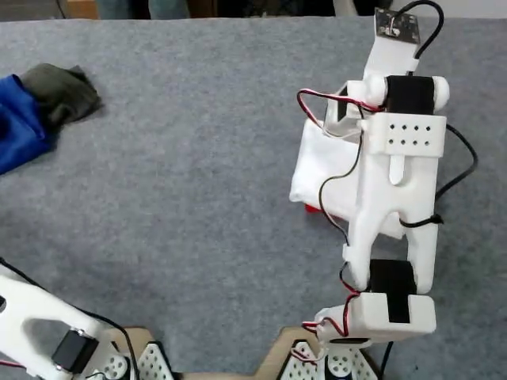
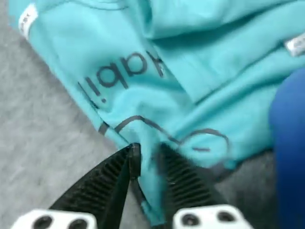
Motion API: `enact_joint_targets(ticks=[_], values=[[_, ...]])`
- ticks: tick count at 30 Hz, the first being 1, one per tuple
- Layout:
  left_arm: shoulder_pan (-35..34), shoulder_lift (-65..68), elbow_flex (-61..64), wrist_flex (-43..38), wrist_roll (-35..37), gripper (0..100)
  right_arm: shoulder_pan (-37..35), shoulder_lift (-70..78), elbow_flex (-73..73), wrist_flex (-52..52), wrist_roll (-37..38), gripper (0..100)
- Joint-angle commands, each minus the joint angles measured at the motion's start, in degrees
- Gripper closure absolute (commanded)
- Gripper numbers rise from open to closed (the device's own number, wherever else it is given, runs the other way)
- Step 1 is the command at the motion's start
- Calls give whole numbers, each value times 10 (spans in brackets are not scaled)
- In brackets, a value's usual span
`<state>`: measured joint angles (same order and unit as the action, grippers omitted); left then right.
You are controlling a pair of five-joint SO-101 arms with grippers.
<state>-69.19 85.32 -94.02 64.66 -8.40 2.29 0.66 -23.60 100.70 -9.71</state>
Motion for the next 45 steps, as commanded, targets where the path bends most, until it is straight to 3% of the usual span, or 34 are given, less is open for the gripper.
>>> enact_joint_targets(ticks=[1,8,17,24,27,29,33,35,37,39,41,43,45], values=[[8,-60,-13,108,-25,970,-6,-24,-8,1,3,737],[68,-227,-12,366,-104,972,-6,-25,-8,2,3,737],[105,-433,113,365,-95,973,-6,-25,-9,3,2,737],[169,-794,460,365,-97,973,-7,-24,-10,1,-18,737],[252,-997,648,364,-96,972,-7,-24,-13,1,-18,737],[349,-1133,775,362,-94,972,-7,-24,-14,1,-18,737],[647,-1349,1011,325,-73,971,-7,-24,-14,1,-18,737],[782,-1408,1134,258,-36,971,-7,-24,-14,1,-18,737],[873,-1430,1257,171,-13,970,-7,-23,-12,1,-18,737],[929,-1422,1349,95,-9,948,-7,-23,-9,1,-18,737],[937,-1407,1391,64,-3,849,-14,-23,-8,1,-14,734],[911,-1398,1383,63,36,744,-28,-23,-7,1,-14,730],[851,-1395,1346,64,76,727,-59,-23,-7,1,-12,713]])
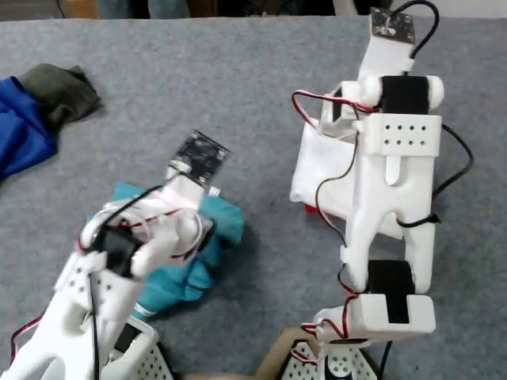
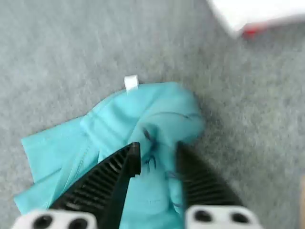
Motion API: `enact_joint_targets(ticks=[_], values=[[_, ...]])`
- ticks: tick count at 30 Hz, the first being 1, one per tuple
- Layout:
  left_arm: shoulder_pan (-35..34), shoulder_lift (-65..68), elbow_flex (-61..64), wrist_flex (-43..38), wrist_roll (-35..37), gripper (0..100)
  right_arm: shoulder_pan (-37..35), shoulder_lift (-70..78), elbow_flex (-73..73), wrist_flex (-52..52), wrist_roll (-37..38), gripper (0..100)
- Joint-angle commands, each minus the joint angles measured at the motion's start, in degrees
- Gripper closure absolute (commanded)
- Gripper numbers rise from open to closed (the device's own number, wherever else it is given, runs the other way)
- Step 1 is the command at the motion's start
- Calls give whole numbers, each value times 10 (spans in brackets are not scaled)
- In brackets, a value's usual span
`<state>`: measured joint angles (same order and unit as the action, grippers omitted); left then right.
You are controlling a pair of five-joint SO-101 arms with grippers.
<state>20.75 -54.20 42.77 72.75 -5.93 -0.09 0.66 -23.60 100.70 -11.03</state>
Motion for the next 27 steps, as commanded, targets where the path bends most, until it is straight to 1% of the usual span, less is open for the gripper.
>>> enact_joint_targets(ticks=[1,4,6,9,10,12,14,17,19,20,21,22,24,26,27], values=[[-82,0,-44,-12,55,726,-55,-23,-7,1,9,708],[-217,5,-113,14,42,726,-122,-23,-7,2,28,725],[-315,8,-124,13,22,726,-171,-23,7,2,34,769],[-456,30,-79,-28,-20,726,-252,-22,59,2,54,860],[-494,45,-51,-52,-34,726,-281,-22,83,1,62,884],[-551,85,15,-108,-61,726,-337,-22,132,-10,69,895],[-584,139,87,-177,-87,726,-377,-14,183,-45,65,876],[-598,229,179,-293,-111,727,-407,27,254,-112,64,811],[-598,284,195,-349,-111,741,-425,68,284,-142,64,776],[-599,309,184,-360,-111,766,-433,89,292,-149,64,767],[-599,332,161,-358,-111,796,-440,109,295,-154,64,766],[-599,354,137,-339,-111,828,-444,128,296,-156,64,771],[-598,396,90,-302,-111,902,-442,157,295,-156,64,815],[-598,444,51,-277,-111,975,-435,169,297,-153,64,913],[-598,467,33,-265,-111,972,-429,171,297,-152,64,975]])
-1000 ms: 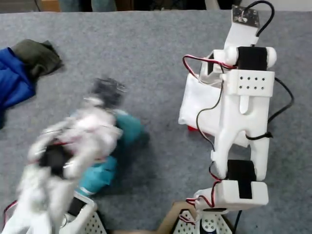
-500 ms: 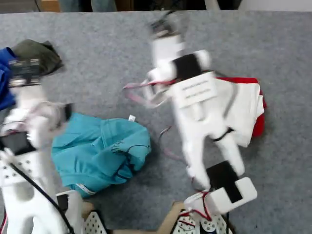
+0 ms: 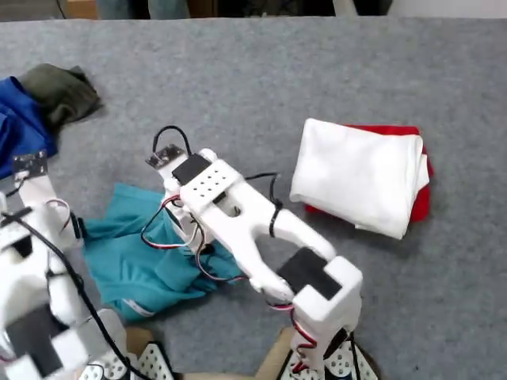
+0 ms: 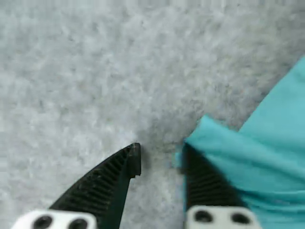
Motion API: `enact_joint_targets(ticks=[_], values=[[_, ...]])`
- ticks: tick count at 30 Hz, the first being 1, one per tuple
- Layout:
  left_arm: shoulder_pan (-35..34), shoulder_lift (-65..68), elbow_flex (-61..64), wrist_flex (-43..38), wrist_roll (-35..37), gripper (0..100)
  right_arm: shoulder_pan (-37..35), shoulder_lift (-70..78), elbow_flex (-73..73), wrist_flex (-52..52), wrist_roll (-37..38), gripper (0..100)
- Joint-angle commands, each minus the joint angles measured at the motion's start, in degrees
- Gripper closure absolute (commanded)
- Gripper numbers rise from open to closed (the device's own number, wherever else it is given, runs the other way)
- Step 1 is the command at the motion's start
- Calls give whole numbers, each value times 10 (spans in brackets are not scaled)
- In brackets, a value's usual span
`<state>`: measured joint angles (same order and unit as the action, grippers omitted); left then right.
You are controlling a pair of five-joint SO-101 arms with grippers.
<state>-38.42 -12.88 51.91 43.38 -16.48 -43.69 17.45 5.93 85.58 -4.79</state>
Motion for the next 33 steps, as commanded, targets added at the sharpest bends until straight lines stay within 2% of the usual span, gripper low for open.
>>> enact_joint_targets(ticks=[1,2,7,13,18,20,24,26,28,31,33], values=[[-8,72,-74,42,-4,966,15,1,3,1,2,987],[-13,89,-95,55,-4,974,29,-2,3,9,2,964],[-68,109,-209,123,5,971,122,-44,2,70,18,984],[-149,114,-362,209,28,971,227,-130,5,116,97,984],[-166,114,-391,248,27,971,274,-182,32,118,167,982],[-164,114,-383,248,27,971,289,-205,27,120,168,939],[-128,114,-343,248,27,971,324,-247,-21,120,167,750],[-95,114,-322,246,30,971,320,-261,-45,124,167,694],[-63,114,-304,244,31,971,293,-269,-71,123,167,691],[-38,115,-278,219,35,971,217,-269,-78,120,140,708],[-54,114,-264,191,56,971,153,-259,-76,105,116,721]])
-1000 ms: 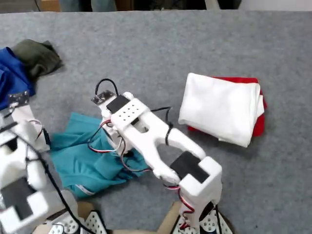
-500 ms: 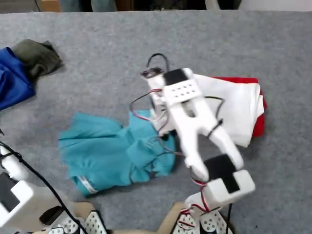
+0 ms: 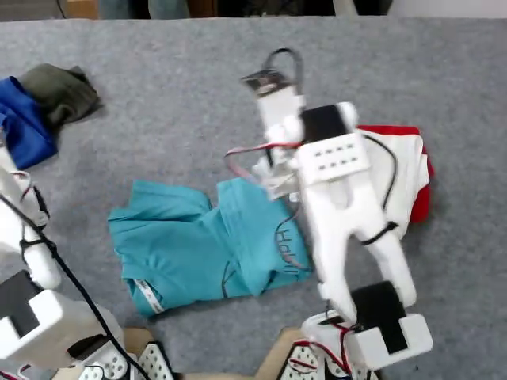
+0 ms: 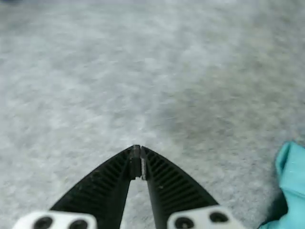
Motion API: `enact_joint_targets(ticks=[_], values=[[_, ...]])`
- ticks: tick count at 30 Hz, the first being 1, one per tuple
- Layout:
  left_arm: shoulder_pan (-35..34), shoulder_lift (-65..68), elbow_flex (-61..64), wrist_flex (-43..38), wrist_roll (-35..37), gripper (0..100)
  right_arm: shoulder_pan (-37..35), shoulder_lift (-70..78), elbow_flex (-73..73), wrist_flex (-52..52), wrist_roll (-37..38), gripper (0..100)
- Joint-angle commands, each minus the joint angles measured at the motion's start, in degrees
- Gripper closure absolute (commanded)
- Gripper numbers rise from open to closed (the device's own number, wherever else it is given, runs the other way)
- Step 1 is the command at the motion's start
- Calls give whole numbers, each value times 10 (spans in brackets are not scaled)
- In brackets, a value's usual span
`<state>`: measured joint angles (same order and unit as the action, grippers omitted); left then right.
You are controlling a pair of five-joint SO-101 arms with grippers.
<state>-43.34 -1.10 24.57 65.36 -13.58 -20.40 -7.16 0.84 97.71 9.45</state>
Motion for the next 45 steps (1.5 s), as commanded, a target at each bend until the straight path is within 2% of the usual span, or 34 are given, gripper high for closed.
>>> enact_joint_targets(ticks=[1,6,8,14,17,20,22,27,31,36,40,45], values=[[-25,-4,11,-39,33,971,-111,-3,-27,-30,-38,727],[-141,-4,10,-82,27,971,-228,97,-30,-127,-73,753],[-177,-4,10,-93,4,971,-259,160,-31,-169,-74,767],[-225,-4,11,-93,-44,971,-333,361,-95,-231,-72,784],[-242,-4,10,-94,-57,971,-332,444,-175,-200,-72,831],[-256,-4,10,-94,-69,971,-332,488,-272,-136,-72,992],[-264,-4,10,-94,-76,971,-332,501,-337,-85,-72,960],[-285,-3,-10,-94,-79,971,-336,493,-534,9,-82,985],[-289,19,-16,-121,-80,971,-336,488,-737,25,-142,985],[-289,77,-36,-121,-79,971,-360,487,-968,5,-272,985],[-290,120,-89,-83,-78,971,-335,459,-938,-4,-323,984],[-290,160,-166,-29,-78,971,-244,474,-829,35,-324,984]])
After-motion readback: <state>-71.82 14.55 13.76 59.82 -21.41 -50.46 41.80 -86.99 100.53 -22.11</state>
